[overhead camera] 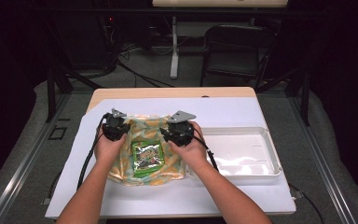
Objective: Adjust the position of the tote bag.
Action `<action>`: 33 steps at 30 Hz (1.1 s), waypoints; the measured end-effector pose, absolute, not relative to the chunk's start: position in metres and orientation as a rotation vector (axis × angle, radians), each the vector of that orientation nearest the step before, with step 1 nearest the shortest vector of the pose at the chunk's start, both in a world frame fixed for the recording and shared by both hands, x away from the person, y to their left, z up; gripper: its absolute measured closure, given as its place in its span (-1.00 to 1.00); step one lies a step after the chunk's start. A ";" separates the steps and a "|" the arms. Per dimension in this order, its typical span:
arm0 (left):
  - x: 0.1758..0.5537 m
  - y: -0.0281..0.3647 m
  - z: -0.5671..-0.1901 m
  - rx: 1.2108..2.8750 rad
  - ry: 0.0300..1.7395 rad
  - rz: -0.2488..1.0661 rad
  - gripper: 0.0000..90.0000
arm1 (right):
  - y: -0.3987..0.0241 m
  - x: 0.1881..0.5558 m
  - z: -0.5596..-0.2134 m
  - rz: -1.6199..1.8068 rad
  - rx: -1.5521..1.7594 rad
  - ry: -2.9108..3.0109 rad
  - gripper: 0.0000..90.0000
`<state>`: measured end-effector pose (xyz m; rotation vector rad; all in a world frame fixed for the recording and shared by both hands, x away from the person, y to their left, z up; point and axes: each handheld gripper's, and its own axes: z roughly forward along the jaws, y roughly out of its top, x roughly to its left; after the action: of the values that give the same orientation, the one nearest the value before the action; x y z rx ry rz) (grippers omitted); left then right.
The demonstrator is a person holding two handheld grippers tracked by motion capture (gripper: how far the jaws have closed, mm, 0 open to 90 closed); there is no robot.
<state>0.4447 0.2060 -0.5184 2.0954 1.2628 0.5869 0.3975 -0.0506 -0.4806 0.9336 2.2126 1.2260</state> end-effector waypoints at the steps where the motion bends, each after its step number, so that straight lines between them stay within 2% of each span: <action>1: 0.445 0.206 -0.519 2.096 1.264 0.589 0.96 | -0.047 0.396 -0.482 1.214 0.917 2.224 0.31; 8: 0.446 0.205 -0.521 2.098 1.260 0.578 0.96 | -0.031 0.400 -0.500 1.072 0.862 2.283 0.12; 14: 0.447 0.206 -0.523 2.098 1.268 0.577 0.96 | -0.030 0.409 -0.511 1.038 0.887 2.314 0.13; 17: 0.448 0.207 -0.523 2.109 1.270 0.568 0.96 | -0.031 0.413 -0.515 1.015 0.927 2.336 0.22; 22: 0.448 0.206 -0.525 2.116 1.270 0.570 0.94 | -0.032 0.417 -0.519 0.958 0.955 2.370 0.54; 33: 0.450 0.207 -0.531 2.136 1.282 0.560 0.90 | -0.034 0.425 -0.528 0.878 0.996 2.384 0.62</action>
<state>0.4502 0.2070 -0.5308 2.1362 1.2822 0.5598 0.4246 -0.0345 -0.5279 0.9956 2.3842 0.8775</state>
